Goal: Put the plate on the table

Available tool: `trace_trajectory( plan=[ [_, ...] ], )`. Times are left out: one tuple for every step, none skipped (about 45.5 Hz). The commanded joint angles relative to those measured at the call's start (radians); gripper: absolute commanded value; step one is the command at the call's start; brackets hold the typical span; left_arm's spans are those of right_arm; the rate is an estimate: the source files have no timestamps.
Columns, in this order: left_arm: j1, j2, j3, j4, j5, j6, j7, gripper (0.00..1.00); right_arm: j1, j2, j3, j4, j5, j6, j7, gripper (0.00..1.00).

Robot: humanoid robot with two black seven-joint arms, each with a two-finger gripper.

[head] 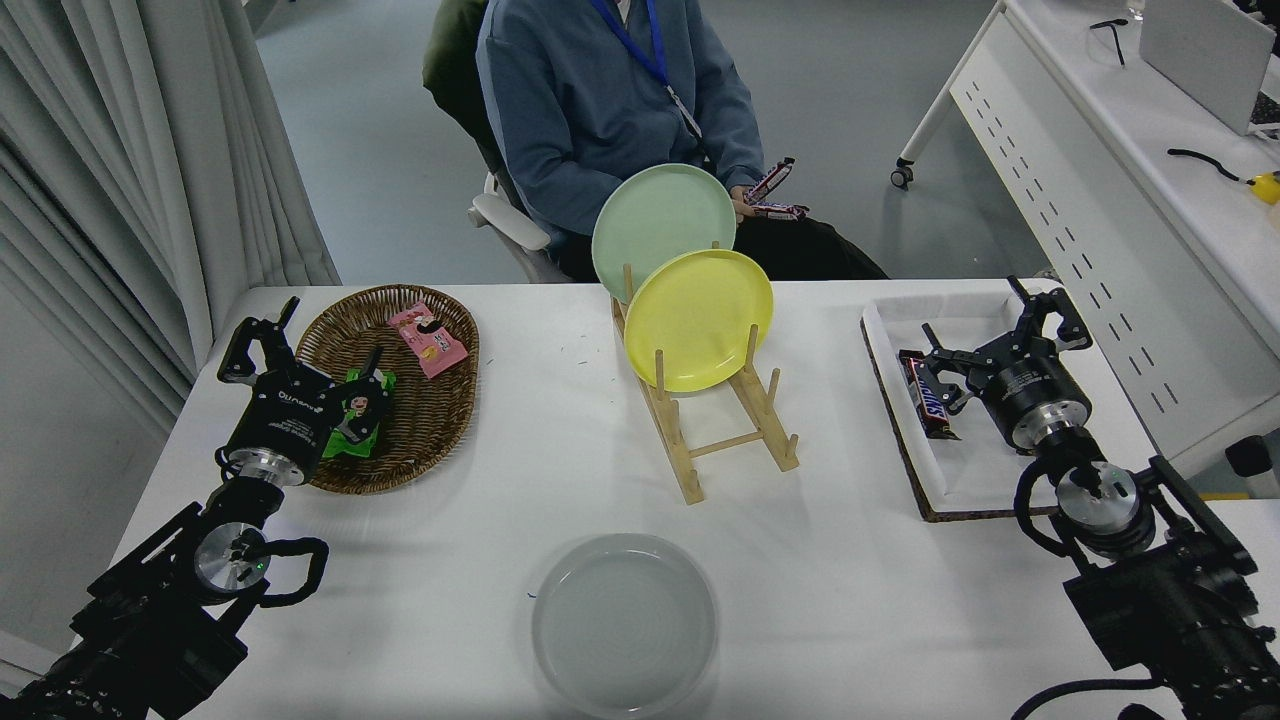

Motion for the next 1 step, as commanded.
trace_trajectory(
  plan=[
    [0.000, 0.000, 0.000, 0.000, 0.000, 0.000, 0.000, 1.00, 0.003, -0.002, -0.012, -0.002, 0.007, -0.002, 0.002, 1.00]
  ],
)
